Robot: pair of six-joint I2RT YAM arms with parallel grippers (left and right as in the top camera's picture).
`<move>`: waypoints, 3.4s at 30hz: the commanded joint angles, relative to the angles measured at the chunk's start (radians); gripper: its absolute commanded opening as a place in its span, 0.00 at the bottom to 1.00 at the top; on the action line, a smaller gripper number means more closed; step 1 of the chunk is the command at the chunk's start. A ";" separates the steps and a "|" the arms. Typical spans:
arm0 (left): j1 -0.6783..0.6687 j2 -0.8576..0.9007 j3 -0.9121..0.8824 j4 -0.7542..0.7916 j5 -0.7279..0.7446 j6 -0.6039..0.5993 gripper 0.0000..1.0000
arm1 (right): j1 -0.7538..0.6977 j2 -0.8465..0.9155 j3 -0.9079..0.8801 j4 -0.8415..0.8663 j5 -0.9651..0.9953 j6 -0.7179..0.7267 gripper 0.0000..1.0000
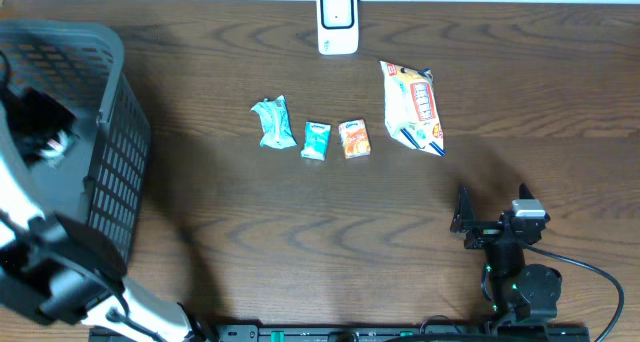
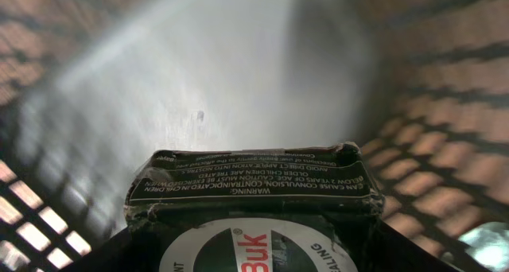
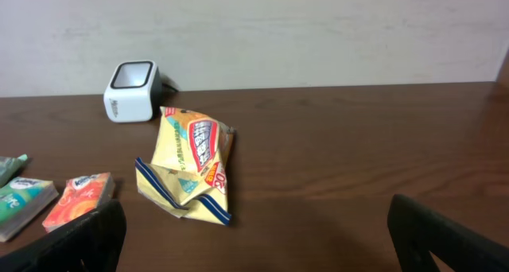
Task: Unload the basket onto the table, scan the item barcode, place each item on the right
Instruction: 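Grasp the dark green round tin with the left gripper and lift, then carry the green tin forward and set it near the scanner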
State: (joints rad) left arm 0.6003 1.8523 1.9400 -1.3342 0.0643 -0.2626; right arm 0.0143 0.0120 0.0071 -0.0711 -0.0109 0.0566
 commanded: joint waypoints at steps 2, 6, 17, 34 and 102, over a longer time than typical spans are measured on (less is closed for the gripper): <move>-0.002 -0.138 0.120 0.010 0.009 -0.006 0.68 | -0.006 -0.003 -0.002 -0.004 0.002 0.002 0.99; -0.008 -0.253 0.139 0.087 0.076 -0.034 0.68 | -0.006 -0.003 -0.002 -0.004 0.002 0.002 0.99; -0.313 -0.409 0.139 0.272 0.224 -0.050 0.68 | -0.006 -0.003 -0.002 -0.004 0.002 0.002 0.99; -0.911 0.038 0.139 0.279 0.204 -0.046 0.68 | -0.006 -0.003 -0.002 -0.004 0.002 0.002 0.99; -1.194 0.321 -0.140 0.601 0.170 -0.143 0.08 | -0.006 -0.002 -0.002 -0.004 0.002 0.002 0.99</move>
State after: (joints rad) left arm -0.5972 2.1353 1.8088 -0.7521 0.2588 -0.3748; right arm 0.0143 0.0124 0.0071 -0.0711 -0.0109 0.0566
